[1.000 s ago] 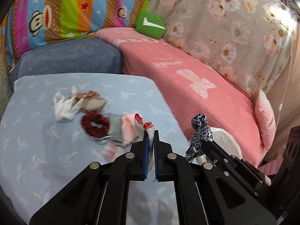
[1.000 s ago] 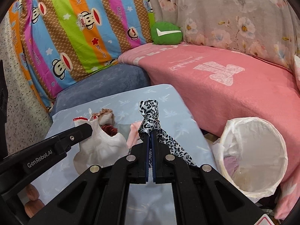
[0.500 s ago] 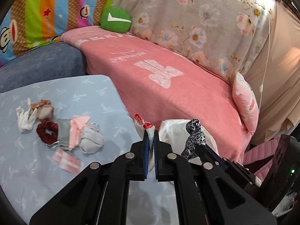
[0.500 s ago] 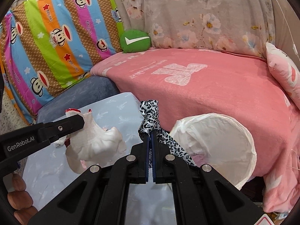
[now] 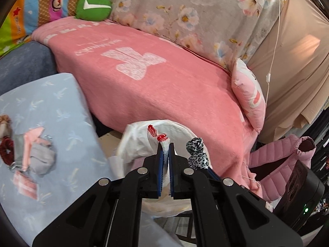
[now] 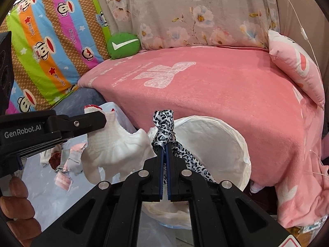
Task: Organize soft objects
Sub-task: 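Carry the white sock and leopard scrunchie over the bin and open both grippers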
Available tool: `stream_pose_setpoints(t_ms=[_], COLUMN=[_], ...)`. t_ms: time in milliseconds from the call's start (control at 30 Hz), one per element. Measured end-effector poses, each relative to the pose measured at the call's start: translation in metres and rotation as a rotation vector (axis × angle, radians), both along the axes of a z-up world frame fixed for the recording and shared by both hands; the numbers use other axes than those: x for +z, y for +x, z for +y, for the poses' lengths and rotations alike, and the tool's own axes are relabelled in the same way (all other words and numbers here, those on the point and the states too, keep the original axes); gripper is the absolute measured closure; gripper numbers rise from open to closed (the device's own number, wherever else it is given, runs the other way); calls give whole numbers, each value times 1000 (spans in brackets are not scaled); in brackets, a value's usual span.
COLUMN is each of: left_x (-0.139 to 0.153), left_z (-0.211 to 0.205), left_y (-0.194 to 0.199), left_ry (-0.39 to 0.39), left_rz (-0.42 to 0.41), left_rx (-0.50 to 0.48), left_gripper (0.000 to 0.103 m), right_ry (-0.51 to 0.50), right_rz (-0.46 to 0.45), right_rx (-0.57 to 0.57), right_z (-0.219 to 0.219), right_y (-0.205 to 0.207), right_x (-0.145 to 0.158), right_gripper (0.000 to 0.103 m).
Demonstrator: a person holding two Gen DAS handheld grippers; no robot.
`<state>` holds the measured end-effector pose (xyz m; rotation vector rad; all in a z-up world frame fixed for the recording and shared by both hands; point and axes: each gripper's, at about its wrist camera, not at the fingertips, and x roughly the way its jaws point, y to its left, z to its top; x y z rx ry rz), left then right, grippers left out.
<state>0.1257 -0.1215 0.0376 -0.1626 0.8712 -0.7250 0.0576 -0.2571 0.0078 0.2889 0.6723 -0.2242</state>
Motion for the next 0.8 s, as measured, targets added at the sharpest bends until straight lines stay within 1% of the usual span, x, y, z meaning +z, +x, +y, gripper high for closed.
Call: stream_pose_setpoints(t_ms=[100,200,267,300,333,400,500,533,667,800], left_x=[-5,-14,-19,-21,-22,-22,-19,-19,-18,-21], left_z=[-16,-30,-35,-36,-35,-33,-30,-28,-15,5], left_y=[1,1,3,3,3,2,4,4,6,8], left_ry=[4,35,51,54,56,59,64,68,77,82], left_rz=[9,20,24,24,20,0,-20,-24,-41,-38], left_rx=[-34,-45,-42,-35,-22,8,24,35,76,131], left_gripper=[98,96,89,75,59,44,43,43,43,43], right_ry=[6,15,16,17,20,22,26,29,34,32], right_rz=[9,15,14,14,17,20,16,13,14,21], right_rx=[-16,-31,-43,-45,-44,-43,-47,-48,-32,-10], right_z=[-11,-19,-24,-26,-27,-29,-29,-29,-24,-14], right_y=[-1,-2,-3,-3,-2,-1,0,0,1,2], right_x=[-6,-11,-13,-15,-16,-18,-20,-20,-21,-23], right_gripper=[101,99,97,97,97,96,85,84,83,82])
